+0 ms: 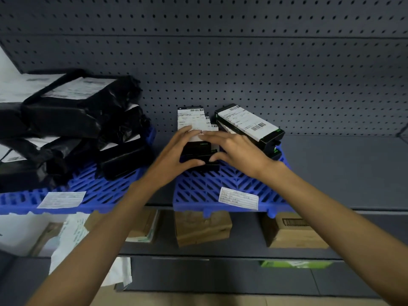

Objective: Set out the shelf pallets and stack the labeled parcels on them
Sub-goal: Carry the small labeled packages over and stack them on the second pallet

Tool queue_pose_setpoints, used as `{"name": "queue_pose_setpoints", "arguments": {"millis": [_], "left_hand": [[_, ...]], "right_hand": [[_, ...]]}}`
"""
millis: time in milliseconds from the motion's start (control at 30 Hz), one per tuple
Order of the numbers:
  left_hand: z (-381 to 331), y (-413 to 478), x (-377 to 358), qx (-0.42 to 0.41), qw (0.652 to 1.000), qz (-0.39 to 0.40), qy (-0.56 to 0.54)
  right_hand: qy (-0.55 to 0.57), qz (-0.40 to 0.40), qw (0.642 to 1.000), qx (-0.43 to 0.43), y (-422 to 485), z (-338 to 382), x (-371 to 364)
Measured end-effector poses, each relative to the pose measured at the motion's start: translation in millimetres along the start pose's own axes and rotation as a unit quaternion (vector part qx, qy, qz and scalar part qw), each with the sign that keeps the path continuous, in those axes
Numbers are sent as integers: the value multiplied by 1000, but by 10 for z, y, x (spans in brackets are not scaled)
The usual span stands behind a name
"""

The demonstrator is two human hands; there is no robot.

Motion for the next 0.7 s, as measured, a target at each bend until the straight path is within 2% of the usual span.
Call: {"name": "queue_pose_setpoints", "arguments": {"millis": [500,700], "left_hand": [[-5,77,-130,-60,996,71,-4],[58,16,-107,-53,998,18,6]], "right_hand": [[-16,-79,993,-89,-180,64,-152],[-105,-87,983,-126,-63,88,-165]]}}
Point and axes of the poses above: each hand's wrist, its own y-axis towards the middle knuckle, its own x-axis out of the back of the hand, z = x × y, the point moved 6 cm from there along y, towards the middle knuckle, and after that the axes turned 5 degrees about y, right-handed, at the moved point
